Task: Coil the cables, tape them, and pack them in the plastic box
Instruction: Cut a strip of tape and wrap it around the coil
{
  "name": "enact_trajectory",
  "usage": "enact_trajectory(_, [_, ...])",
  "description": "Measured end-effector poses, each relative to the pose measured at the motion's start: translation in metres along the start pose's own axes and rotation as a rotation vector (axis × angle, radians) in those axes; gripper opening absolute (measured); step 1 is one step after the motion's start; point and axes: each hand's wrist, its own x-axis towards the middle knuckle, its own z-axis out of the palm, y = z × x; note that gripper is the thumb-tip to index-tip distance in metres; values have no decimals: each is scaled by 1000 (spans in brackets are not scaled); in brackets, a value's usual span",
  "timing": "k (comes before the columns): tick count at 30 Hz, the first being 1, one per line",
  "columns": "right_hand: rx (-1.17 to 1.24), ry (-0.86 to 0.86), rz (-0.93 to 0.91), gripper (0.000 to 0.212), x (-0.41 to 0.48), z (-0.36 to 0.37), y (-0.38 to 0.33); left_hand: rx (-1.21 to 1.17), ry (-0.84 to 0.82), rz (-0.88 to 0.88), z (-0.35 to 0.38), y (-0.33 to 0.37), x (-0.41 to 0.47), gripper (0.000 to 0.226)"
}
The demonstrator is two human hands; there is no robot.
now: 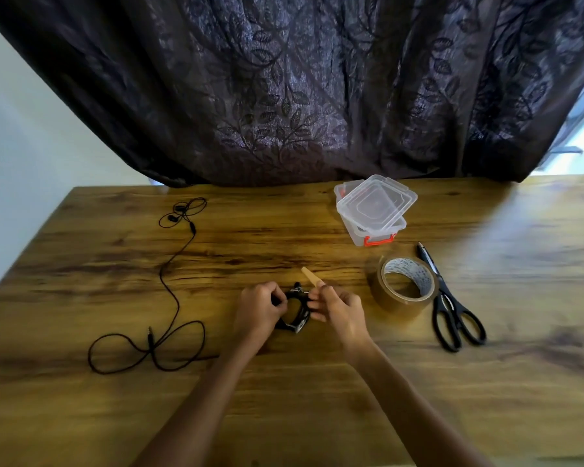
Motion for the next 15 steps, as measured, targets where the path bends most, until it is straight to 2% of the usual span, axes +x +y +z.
enact_trajectory(7, [-121,-39,-124,28,-3,-4,-15,-91,-10,17,-6,9,1,3])
enact_trajectory(11, [-161,-235,-135,48,-1,-1,-23,-127,-34,81,-15,18,2,5])
enact_trajectory(15, [-162,-335,-104,55,-6,1,-33,-139,-42,160,-33,29,2,5])
